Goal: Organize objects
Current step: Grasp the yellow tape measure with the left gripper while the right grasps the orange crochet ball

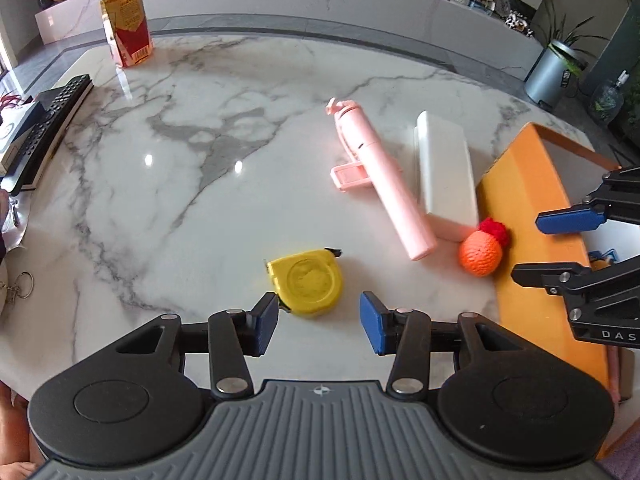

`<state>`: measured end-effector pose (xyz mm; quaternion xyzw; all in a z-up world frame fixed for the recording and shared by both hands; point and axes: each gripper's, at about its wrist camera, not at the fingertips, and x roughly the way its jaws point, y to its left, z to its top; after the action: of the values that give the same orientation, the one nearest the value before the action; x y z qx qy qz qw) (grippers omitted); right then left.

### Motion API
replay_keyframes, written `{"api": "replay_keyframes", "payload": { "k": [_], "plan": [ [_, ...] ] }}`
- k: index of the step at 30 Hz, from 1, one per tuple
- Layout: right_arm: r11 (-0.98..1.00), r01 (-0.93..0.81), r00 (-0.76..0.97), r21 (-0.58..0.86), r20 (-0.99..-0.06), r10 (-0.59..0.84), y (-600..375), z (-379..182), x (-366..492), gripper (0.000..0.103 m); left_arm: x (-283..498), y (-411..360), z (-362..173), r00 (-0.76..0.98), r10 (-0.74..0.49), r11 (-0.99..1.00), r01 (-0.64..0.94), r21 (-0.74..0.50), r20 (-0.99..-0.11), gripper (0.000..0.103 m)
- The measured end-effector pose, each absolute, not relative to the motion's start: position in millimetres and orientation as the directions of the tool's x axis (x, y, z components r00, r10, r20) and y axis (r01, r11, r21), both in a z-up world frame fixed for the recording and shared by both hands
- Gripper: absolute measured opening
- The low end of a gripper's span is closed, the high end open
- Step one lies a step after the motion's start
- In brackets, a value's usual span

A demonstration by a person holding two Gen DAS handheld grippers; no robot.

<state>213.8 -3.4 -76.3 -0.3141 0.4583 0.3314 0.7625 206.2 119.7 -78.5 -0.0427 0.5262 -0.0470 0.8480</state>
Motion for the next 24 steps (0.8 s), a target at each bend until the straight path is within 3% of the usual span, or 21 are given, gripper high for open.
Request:
{"api": "replay_keyframes", "payload": {
  "k": [3,13,17,24],
  "plan": [
    [0.550,-0.810,0.349,-0.205,-0.922,0.169,7,-94,226,0.050,211,129,-95,0.438,-0.133,0.986,-0.028,-0.162,-0.889,0.075],
    [0.401,-0.850,0.362,-0.341,-0.932,-0.024,40,-133,242,0.065,226,134,-119,0.394,-0.151,0.968,-0.129,-0.217,-0.907,0.075],
    [0.361,-0.868,0.348,-0.341,-0.936,-0.049,44,-139,243,0.056,230,133,-123,0.378,-0.143,0.969,-0.137,-0.208,-0.915,0.075],
    [0.362,-0.865,0.342,-0.347,-0.936,-0.081,45,-152,249,0.056,232,132,-128,0.373,-0.135,0.968,-0.149,-0.203,-0.918,0.074]
  ]
}}
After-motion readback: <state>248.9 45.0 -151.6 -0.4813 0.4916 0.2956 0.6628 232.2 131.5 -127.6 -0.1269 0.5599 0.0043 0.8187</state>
